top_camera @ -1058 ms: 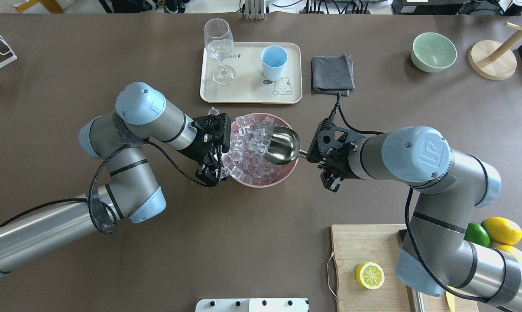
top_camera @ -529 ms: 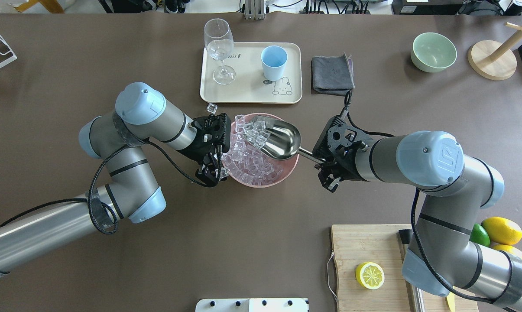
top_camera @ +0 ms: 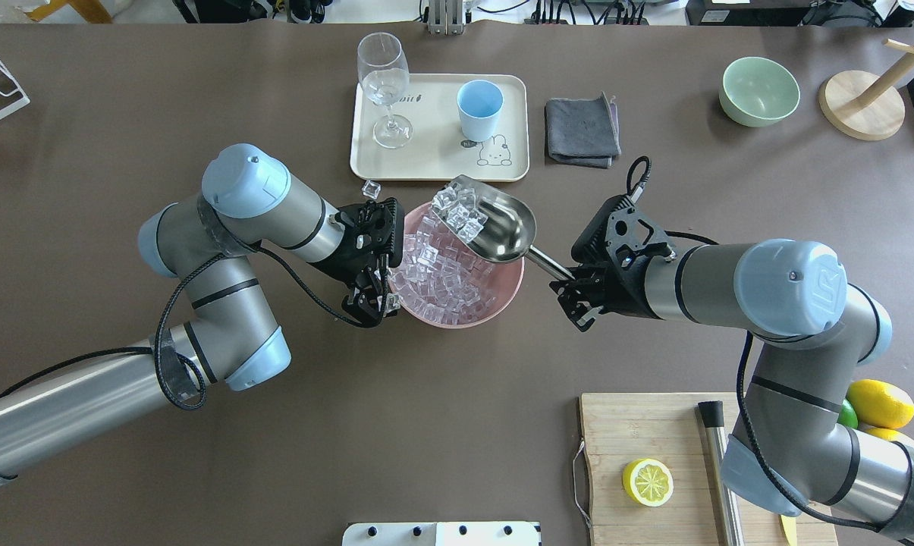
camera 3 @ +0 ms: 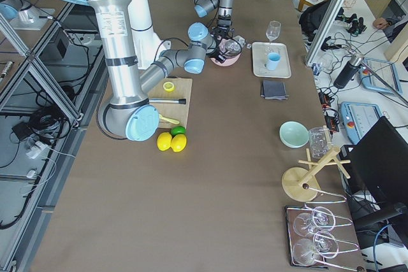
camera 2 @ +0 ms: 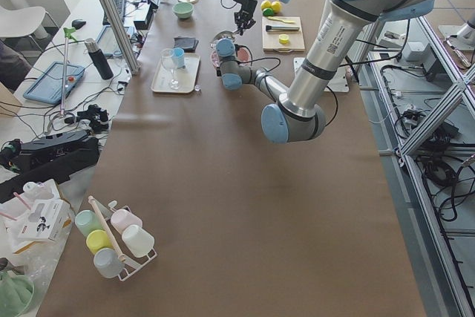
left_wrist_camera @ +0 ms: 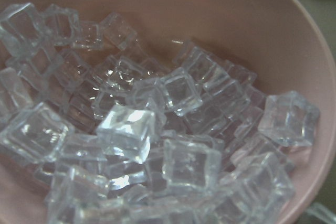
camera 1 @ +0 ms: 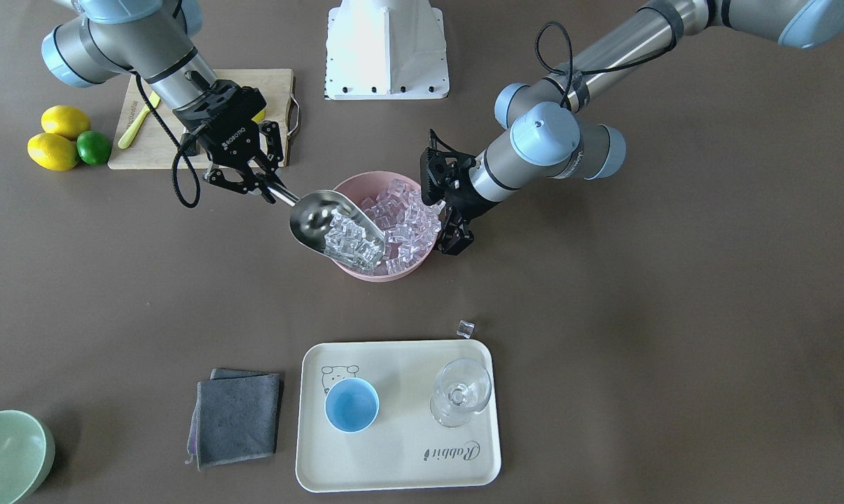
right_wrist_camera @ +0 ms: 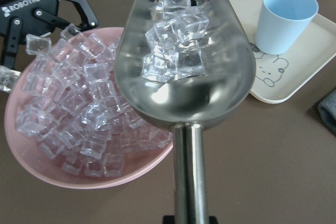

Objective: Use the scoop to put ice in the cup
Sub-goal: 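Scoop ice cubes and lift the scoop out of the bowl with the right gripper, then carry the filled scoop to the blue cup and tip the ice in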

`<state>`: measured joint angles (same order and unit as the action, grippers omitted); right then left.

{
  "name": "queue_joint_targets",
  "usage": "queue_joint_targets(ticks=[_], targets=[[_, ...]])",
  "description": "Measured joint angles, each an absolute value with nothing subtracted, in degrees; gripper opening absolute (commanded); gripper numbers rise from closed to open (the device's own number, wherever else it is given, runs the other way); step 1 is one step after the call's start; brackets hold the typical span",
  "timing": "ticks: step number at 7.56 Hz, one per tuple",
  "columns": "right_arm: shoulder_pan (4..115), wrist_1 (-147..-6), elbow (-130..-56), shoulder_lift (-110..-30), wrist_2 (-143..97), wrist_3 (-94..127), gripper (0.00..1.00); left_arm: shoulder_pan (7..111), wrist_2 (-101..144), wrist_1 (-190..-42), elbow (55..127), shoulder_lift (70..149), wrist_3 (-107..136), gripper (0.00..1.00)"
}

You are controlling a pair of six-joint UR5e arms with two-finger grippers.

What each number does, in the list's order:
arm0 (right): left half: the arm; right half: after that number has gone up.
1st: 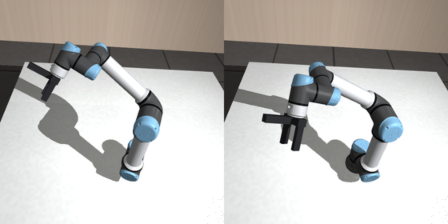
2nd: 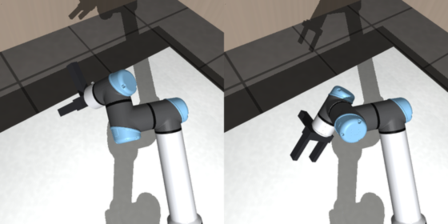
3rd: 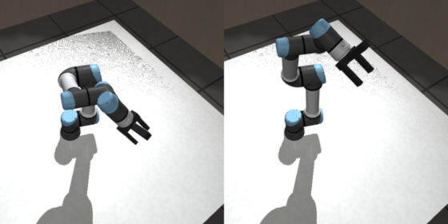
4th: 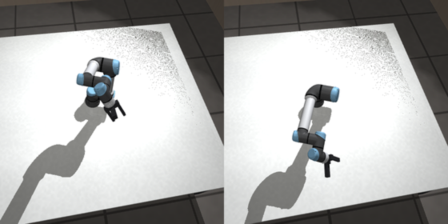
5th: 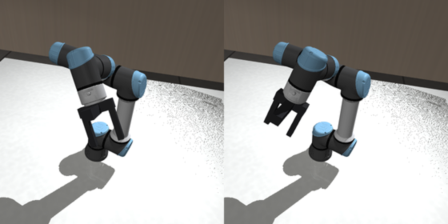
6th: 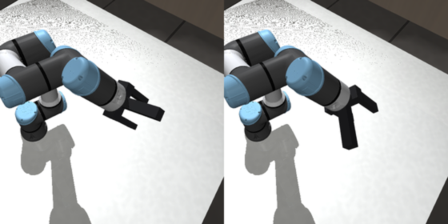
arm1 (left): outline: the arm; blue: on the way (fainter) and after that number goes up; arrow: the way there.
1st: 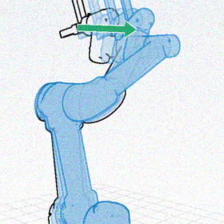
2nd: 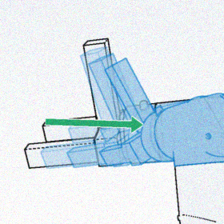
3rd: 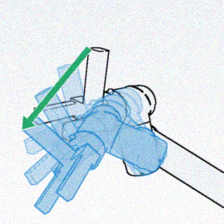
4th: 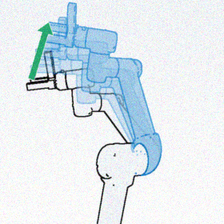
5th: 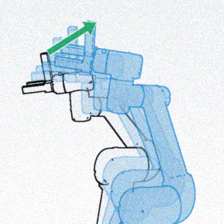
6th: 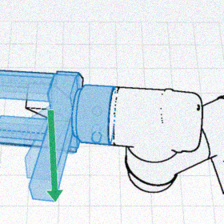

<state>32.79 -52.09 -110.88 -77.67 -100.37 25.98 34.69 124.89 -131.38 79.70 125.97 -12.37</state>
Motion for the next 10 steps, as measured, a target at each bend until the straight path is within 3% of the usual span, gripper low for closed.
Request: queue_joint_targets(ticks=[4,7,10], targets=[[40.4,-69.2,-109.5,-72.2,-103.8,26.5,0.0,34.9,125.0,-133.4,82.1,122.3,-12.4,0.99],[46.5,-73.4,-100.0,-64.2,-108.4,25.5,0.0,35.5,125.1,-133.4,83.5,121.3,-12.3,0.99],[49.7,-76.9,-92.4,-56.7,-113.3,22.8,0.0,36.0,125.3,-132.0,90.1,116.3,-12.3,0.99]])
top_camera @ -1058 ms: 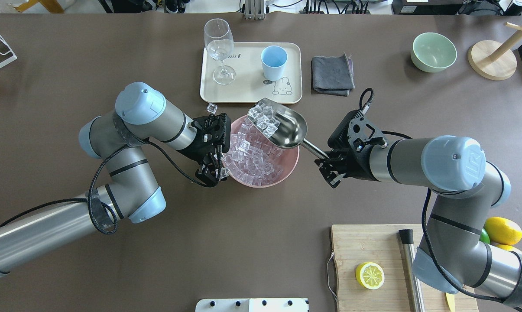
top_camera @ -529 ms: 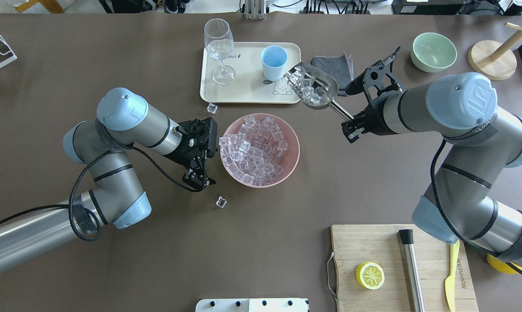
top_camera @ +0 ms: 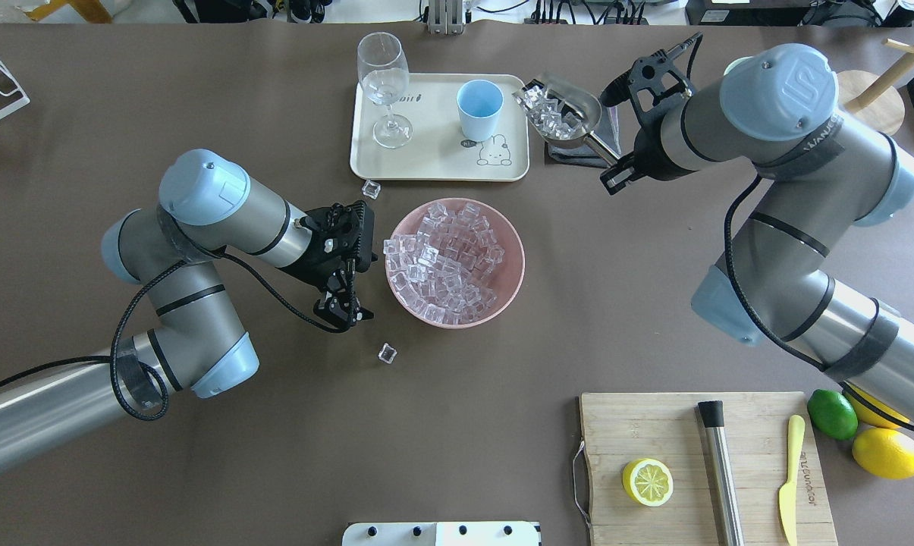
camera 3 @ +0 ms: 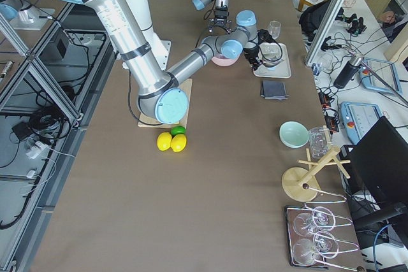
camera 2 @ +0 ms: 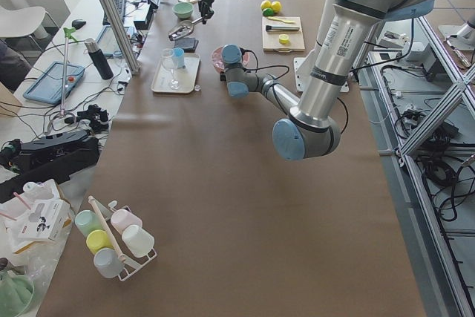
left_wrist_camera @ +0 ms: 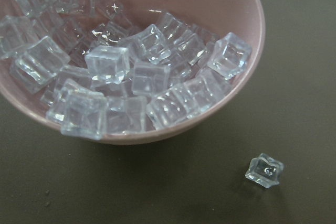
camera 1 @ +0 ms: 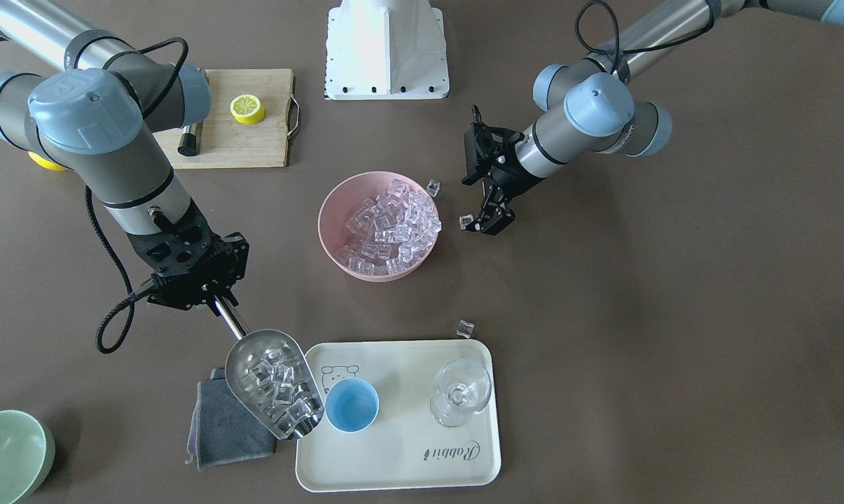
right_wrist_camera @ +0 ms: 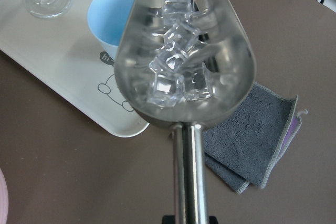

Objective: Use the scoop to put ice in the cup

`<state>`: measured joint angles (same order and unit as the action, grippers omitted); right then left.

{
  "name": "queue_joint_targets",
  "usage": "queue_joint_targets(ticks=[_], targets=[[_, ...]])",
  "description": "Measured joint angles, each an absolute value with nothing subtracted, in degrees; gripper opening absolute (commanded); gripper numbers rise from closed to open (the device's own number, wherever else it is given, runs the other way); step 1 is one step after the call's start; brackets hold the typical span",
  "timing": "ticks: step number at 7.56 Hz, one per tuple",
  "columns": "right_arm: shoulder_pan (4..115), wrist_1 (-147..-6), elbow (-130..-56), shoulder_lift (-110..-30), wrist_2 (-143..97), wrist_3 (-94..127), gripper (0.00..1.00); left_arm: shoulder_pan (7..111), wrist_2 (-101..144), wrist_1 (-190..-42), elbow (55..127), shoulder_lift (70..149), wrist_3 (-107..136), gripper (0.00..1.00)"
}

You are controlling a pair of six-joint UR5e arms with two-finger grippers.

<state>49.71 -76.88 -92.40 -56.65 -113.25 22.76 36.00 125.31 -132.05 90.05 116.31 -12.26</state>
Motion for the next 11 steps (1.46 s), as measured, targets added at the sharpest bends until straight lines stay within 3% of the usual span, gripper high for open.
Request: queue_joint_targets(ticks=[4,11], targets=[[49.7,-88.2,-90.4,-51.4,-115.1,12.3,0.0,37.5,125.3,-116.3,100.9,114.8,-10.3,0.99],[49.7,-108.3,-86.6,-41.4,-115.7,-1.4,0.0,43.4,128.7,-108.1,106.1,109.2,14.9,0.99]])
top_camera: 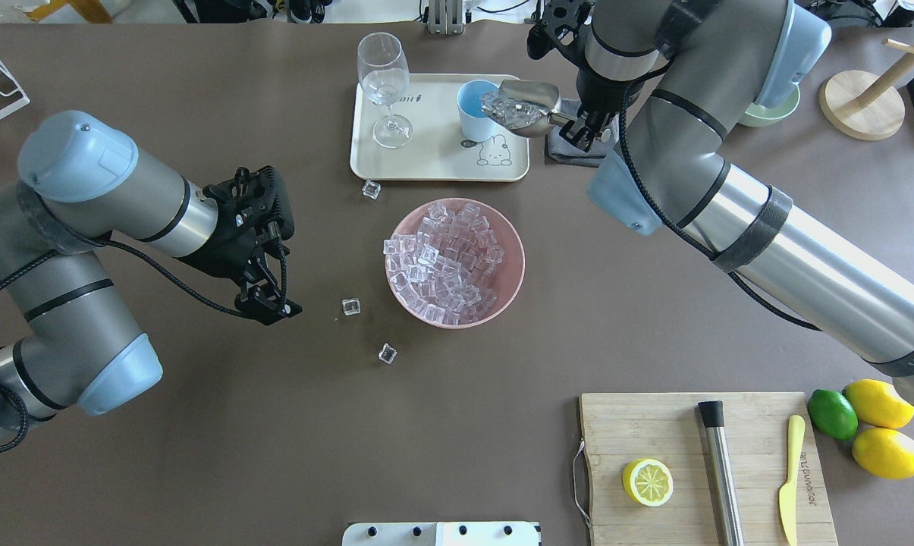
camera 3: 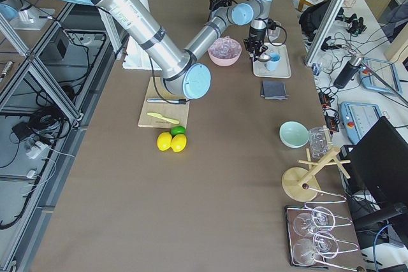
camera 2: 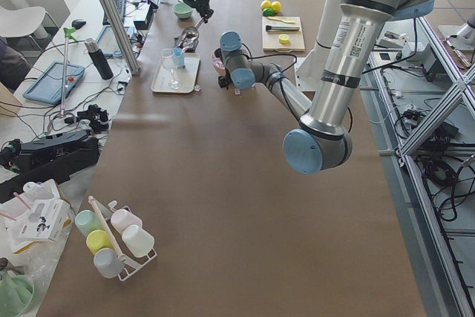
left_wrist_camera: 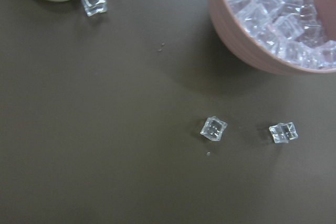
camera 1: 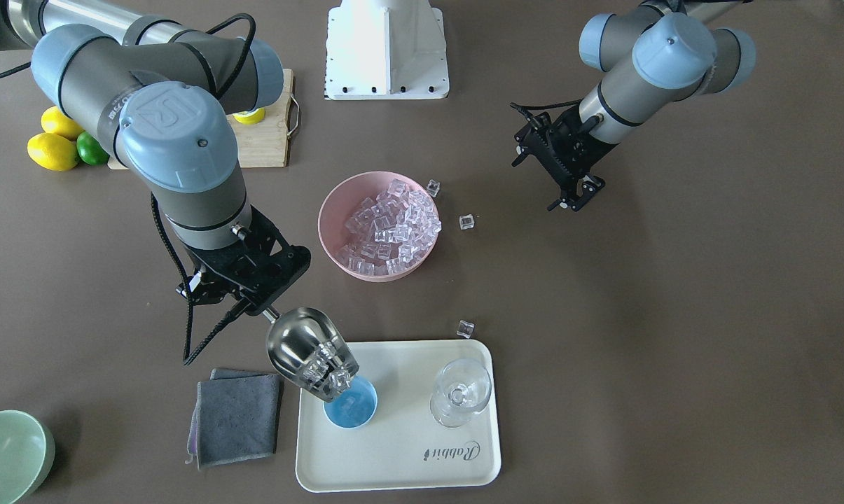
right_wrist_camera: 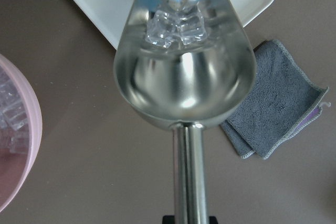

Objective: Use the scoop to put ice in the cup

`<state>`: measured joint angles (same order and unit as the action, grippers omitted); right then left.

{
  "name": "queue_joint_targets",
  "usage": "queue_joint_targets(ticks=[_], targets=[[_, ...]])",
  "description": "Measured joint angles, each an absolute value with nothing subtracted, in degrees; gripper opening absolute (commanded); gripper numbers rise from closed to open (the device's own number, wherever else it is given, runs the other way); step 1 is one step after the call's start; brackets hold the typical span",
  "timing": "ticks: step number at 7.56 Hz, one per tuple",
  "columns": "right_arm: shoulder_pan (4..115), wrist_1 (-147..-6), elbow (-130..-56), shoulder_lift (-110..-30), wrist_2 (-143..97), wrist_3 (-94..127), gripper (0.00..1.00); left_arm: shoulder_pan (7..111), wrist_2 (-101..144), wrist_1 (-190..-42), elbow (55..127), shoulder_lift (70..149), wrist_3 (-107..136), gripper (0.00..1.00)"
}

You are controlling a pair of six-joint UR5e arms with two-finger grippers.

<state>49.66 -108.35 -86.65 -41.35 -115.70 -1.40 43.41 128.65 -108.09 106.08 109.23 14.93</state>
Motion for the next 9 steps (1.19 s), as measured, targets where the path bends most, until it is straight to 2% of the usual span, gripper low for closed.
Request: queue_joint_targets(ticks=[4,6,9], targets=[[49.7,-112.9,-85.6,-39.5,-115.3,-5.0,0.0,50.7,130.6,-99.0,107.2,106.0,27.2,0.99],[51.0,-113.1,-85.7,-39.6,-116.3,-5.4,0.0,58.2,130.4,-87.3,109.5,105.0,27.6,0.99],[57.6,-110.8,-86.7,-41.0,-121.8,-5.4,0.0,70.9,126.1,-82.9,110.5,100.1,26.3,0.99]])
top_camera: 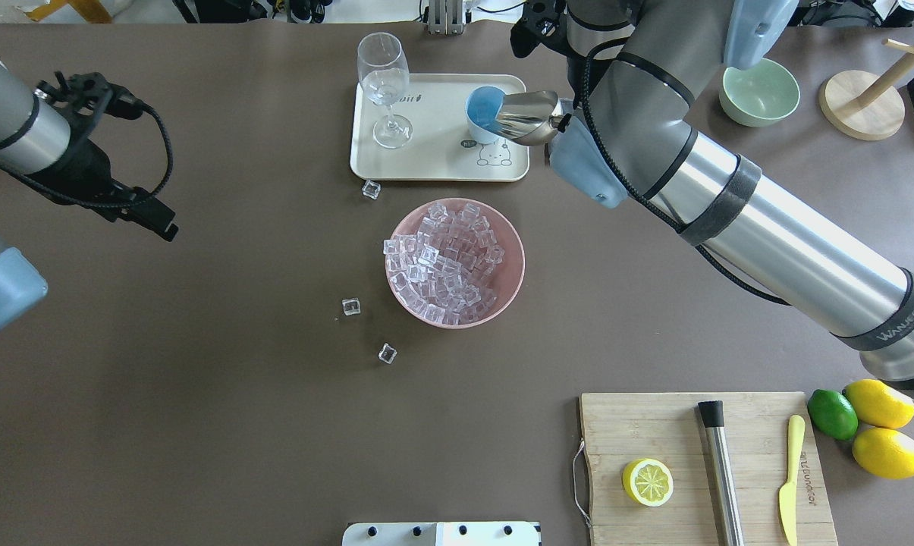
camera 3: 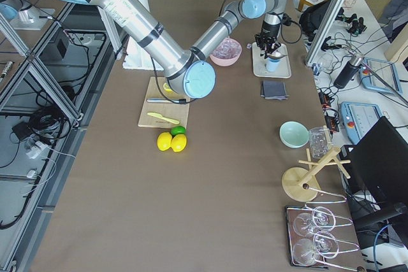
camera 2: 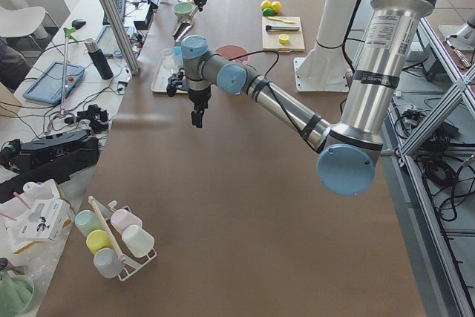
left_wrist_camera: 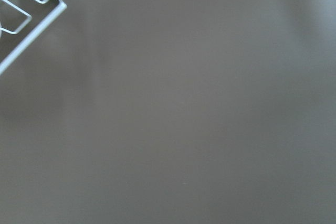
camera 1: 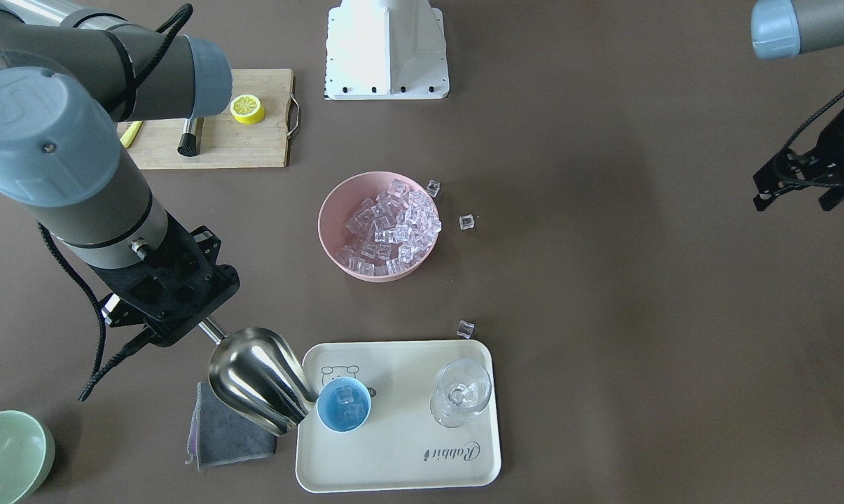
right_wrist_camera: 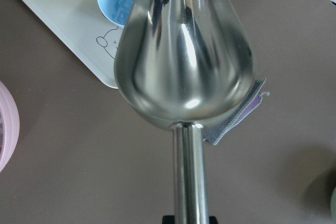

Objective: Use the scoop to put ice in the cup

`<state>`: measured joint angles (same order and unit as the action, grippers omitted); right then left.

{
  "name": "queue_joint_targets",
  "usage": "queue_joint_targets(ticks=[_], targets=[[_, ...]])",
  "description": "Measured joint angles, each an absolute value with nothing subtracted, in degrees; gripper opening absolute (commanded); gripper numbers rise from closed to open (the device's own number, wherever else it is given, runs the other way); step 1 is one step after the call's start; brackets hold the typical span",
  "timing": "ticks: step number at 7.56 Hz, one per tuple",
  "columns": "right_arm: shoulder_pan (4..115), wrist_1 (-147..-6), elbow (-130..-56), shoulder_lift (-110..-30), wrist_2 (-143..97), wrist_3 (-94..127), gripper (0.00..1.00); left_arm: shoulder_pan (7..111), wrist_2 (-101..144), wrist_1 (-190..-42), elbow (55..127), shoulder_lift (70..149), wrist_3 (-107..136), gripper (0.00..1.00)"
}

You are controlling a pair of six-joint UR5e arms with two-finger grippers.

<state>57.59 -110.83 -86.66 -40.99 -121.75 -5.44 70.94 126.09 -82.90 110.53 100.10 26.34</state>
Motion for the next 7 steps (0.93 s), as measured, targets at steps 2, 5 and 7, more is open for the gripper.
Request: queue_joint_targets(ticks=[2,5,7], targets=[[59.9,-108.7,-95.7,-49.7,-123.6,-0.9,0.0,75.6,123.0,-81.7,110.1,96.6,16.9,0.99],[61.1,-95.7,-111.1,-72.5,-124.1,16.9,0.0,81.7,122.0,-77.5,104.6,92.3,5.4,0.99],[63.9,-85.6,-114.9,-87.0,-124.2,21.8,0.0,82.3,122.4,-77.5,102.7,91.6,1.2,0.99]])
